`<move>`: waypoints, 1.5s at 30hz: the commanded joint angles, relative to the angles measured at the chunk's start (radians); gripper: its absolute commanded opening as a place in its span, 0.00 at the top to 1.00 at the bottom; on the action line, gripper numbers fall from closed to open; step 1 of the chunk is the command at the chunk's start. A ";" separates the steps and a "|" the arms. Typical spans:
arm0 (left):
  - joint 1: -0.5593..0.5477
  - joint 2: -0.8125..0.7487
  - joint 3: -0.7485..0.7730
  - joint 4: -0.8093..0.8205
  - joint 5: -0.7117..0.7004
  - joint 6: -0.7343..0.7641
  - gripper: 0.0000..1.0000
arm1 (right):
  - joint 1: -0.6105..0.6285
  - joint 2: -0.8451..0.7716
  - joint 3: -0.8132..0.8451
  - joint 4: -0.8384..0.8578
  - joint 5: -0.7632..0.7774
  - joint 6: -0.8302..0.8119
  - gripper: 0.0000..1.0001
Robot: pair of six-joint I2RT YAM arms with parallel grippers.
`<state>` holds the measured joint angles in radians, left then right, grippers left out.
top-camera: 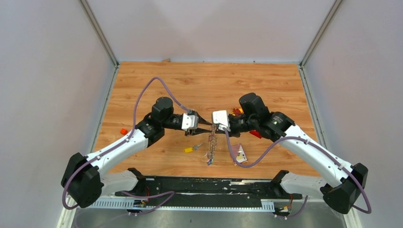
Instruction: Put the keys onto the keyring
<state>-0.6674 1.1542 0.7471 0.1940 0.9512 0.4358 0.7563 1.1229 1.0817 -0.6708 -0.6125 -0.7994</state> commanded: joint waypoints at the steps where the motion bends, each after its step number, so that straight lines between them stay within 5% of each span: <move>1: -0.004 0.026 0.054 -0.093 0.034 0.118 0.61 | 0.018 0.019 0.075 -0.052 0.052 -0.022 1.00; 25: -0.016 0.079 0.006 0.126 0.132 -0.052 0.71 | 0.043 0.048 0.105 -0.047 0.091 0.010 1.00; 45: -0.019 0.082 0.007 0.044 0.103 0.008 0.83 | 0.043 0.032 0.090 -0.033 0.099 0.011 1.00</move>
<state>-0.6811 1.2343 0.7525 0.2386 1.0554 0.4259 0.7944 1.1755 1.1343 -0.7650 -0.5049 -0.7944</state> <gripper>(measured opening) 0.211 0.013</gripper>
